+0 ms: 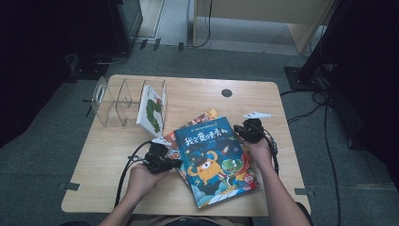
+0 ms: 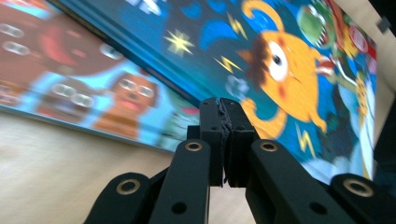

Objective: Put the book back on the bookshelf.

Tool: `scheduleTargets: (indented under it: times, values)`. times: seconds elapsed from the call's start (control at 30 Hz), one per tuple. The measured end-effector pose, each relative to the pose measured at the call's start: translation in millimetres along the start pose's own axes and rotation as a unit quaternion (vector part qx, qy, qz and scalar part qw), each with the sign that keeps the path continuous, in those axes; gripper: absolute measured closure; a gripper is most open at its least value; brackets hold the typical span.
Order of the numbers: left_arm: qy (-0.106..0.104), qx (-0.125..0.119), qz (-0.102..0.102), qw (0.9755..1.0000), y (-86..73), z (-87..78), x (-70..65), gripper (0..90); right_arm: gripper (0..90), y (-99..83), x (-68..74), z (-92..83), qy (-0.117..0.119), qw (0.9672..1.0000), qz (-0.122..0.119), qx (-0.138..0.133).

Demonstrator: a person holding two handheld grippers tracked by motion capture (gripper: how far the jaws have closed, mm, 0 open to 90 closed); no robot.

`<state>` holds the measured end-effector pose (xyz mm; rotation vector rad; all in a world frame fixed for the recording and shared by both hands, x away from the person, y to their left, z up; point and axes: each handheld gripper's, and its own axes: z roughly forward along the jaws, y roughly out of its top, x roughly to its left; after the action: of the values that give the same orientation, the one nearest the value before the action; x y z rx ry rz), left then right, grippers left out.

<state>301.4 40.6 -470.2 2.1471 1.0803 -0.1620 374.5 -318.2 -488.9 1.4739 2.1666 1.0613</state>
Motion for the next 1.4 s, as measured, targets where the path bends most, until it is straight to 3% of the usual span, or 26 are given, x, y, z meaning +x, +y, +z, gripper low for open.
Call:
scheduleTargets:
  times: [0.3, 0.6, 1.4]
  values:
    - [0.024, -0.013, -0.012, 0.9996, 19.9, -1.5, 24.1, 90.0, 90.0, -6.7, 7.1, -7.4, 0.011, 0.9999, -0.007, 0.001]
    - [0.033, -0.007, 0.012, 0.9994, 46.8, 6.8, 31.7, 89.9, 90.0, -14.8, 12.1, -16.9, 0.013, 0.9998, -0.01, 0.005]
    - [0.047, -0.014, 0.015, 0.9987, 88.3, 27.6, 44.4, 90.0, 89.8, -32.1, 30.6, -29.7, 0.036, 0.999, -0.025, 0.007]
